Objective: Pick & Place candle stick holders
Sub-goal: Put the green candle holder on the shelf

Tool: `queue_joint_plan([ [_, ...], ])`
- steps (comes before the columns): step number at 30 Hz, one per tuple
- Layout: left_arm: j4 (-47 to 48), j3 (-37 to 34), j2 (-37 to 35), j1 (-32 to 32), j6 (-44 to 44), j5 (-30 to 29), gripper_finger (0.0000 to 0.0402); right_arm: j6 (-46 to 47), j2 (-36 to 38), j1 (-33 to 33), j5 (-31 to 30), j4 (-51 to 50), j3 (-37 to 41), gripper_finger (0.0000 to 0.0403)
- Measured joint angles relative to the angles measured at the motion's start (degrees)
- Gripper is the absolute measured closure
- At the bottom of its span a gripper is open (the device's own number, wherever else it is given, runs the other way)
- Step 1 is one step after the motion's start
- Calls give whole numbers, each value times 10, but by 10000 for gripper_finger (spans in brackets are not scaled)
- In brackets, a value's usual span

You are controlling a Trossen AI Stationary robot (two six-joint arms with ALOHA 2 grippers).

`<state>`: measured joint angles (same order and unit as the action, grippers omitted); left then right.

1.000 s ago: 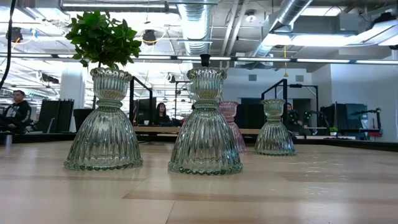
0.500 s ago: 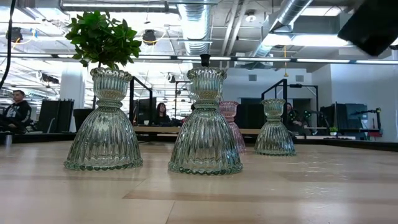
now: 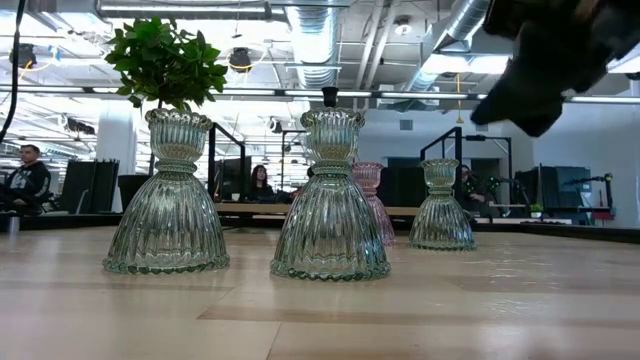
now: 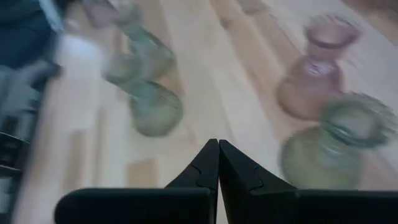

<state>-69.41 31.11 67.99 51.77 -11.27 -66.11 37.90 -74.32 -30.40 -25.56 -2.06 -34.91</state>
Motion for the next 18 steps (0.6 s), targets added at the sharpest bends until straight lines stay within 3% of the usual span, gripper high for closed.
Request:
queue_joint_plan([
  [6, 0, 0, 0, 0, 0, 0, 394, -4, 0, 37, 0, -71, 0, 403],
  [14, 2, 0, 0, 0, 0, 0, 394, -4, 0, 73, 21, -74, 0, 402],
  [18, 5, 0, 0, 0, 0, 0, 393, -10, 0, 89, 53, -74, 0, 377],
])
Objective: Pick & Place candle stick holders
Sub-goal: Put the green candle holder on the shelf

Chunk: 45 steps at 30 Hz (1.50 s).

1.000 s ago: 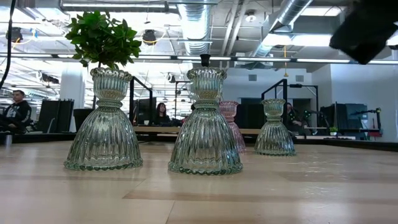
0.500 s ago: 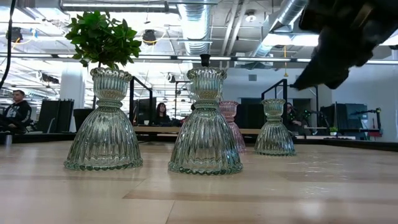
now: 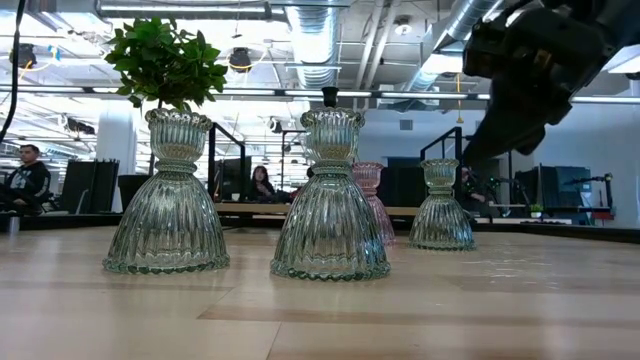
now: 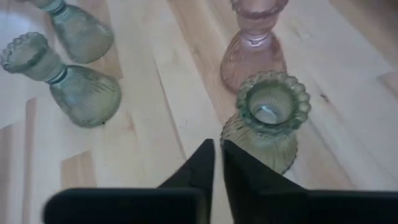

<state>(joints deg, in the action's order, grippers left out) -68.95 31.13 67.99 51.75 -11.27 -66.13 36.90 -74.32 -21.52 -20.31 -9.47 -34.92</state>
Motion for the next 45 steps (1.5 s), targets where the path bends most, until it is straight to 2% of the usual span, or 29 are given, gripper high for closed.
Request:
queue_joint_plan([
  [10, 1, 0, 0, 0, 0, 0, 392, 0, 0, 22, -6, -1, 0, 213],
  [15, 2, 0, 0, 0, 0, 0, 392, 0, 0, 47, -5, 8, 0, 162],
  [19, 3, 0, 0, 0, 0, 0, 392, -17, 0, 61, 24, 31, 0, 154],
  [35, 4, 0, 0, 0, 0, 0, 392, -30, 0, 98, 27, 33, 0, 158],
  [42, 4, 0, 0, 0, 0, 0, 392, -30, -1, 104, 58, 34, 0, 158],
  [45, 4, 0, 0, 0, 0, 0, 392, -30, -23, 104, 72, 50, -1, 158],
])
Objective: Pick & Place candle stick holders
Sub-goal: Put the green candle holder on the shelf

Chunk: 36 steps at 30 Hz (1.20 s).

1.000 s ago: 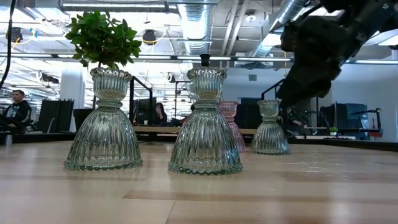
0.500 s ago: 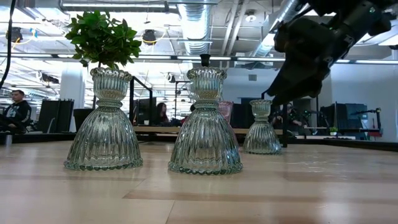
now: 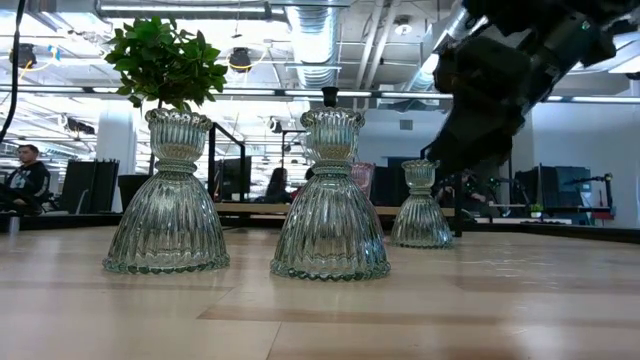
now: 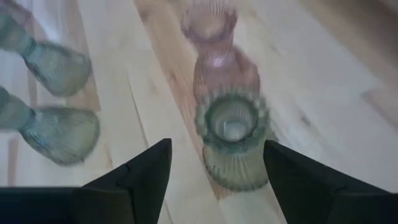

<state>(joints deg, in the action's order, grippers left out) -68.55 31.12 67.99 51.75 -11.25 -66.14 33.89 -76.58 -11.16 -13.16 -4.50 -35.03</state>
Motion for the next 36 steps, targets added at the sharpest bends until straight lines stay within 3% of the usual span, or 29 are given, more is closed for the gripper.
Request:
queue_joint_plan([
  [7, 1, 0, 0, 2, 7, 0, 392, 5, -98, 0, 26, 75, -7, 158],
  [14, 2, 0, 0, 17, 13, -3, 392, -3, -142, 1, 29, 70, -49, 158],
  [25, 2, 0, 0, 26, 11, -15, 392, -29, -112, 1, 74, -62, -70, 158],
  [36, 4, 0, 0, 26, 12, -15, 392, -29, -84, 0, 88, -84, -70, 158],
])
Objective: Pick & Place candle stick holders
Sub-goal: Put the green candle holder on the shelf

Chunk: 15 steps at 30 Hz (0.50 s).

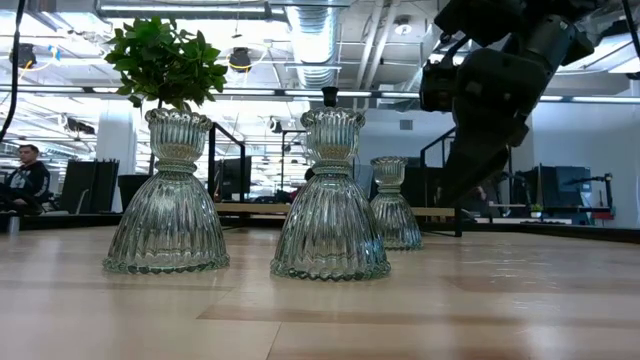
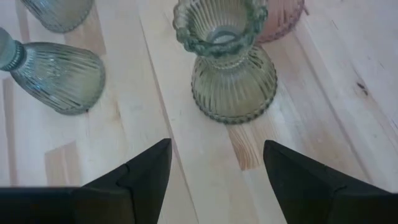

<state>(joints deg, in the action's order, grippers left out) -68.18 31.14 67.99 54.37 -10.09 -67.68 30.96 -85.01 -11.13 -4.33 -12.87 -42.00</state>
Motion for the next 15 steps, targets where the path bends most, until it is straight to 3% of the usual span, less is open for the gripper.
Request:
queue_joint_plan([
  [15, 0, 0, 0, 0, -1, 0, 392, 15, 0, 1, -2, 5, 0, 177],
])
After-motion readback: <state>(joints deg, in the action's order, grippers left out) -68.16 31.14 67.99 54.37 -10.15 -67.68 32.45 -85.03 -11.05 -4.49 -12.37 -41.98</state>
